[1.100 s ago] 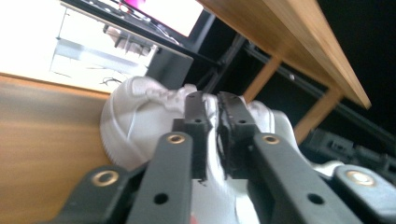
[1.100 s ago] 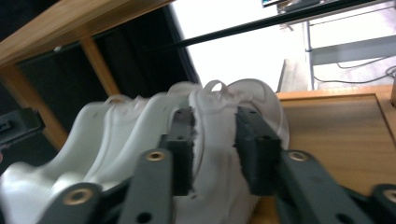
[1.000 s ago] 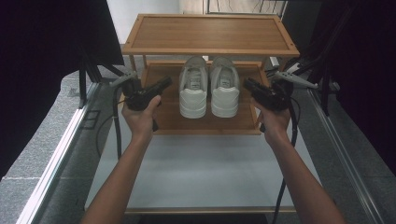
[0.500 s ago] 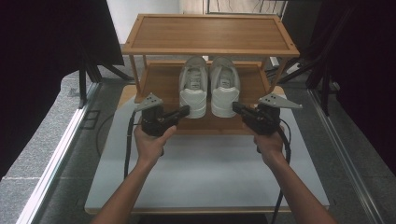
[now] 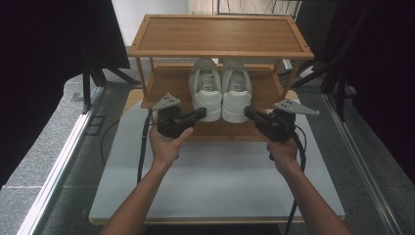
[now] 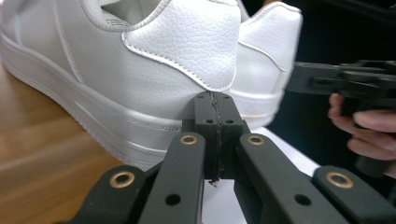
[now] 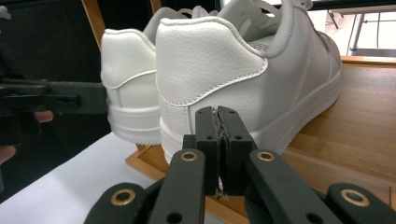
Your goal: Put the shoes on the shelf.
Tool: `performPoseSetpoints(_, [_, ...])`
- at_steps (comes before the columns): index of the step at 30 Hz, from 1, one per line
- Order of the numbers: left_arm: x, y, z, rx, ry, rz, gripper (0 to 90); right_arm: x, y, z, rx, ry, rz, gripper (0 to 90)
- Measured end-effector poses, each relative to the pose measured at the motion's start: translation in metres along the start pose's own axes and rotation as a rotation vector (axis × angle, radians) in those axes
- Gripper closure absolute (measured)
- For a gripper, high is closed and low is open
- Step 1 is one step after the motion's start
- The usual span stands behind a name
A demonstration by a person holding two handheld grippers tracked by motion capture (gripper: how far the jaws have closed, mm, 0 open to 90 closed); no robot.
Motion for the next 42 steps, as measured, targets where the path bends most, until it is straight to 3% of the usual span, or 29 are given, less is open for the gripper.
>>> performPoseSetpoints(1, [0.002, -0.001, 0.001, -0.006, -0.01, 0.0, 90.0, 0.0, 0.0, 0.0, 0.002, -0.007, 0.0, 86.9])
performPoseSetpoints(3, [0.005, -0.001, 0.005, -0.049, 0.023, -0.006, 90.0, 0.0, 0.001, 0.001, -0.005, -0.011, 0.005, 86.9])
performPoseSetpoints(7, [0.005, -0.001, 0.006, -0.027, 0.025, -0.007, 90.0, 0.0, 0.001, 0.001, -0.005, -0.019, 0.004, 86.9])
performPoseSetpoints(18, [0.005, 0.003, 0.008, -0.058, 0.044, -0.021, 90.0, 0.004, -0.002, 0.001, -0.022, 0.004, 0.012, 87.9])
performPoseSetpoints(23, [0.005, 0.004, 0.009, -0.073, 0.056, -0.025, 89.1, 0.009, -0.003, -0.003, -0.008, 0.011, 0.009, 87.9])
performPoseSetpoints(31, [0.005, 0.003, 0.01, -0.083, 0.093, -0.024, 84.3, 0.011, -0.003, -0.004, 0.016, 0.009, 0.001, 87.6])
performPoseSetpoints(42, [0.004, 0.003, 0.007, -0.096, 0.105, -0.023, 74.3, 0.011, -0.002, -0.005, 0.04, 0.007, -0.013, 86.8])
Point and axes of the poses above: each handheld gripper's, and its own axes: x roughly forward along the jaws, y roughly out of its underside, z roughly to its left, the point moved 3 cm from there along x, roughly forward along the jaws, and after that the axes turned 5 degrees about -y, right-handed, at the moved point
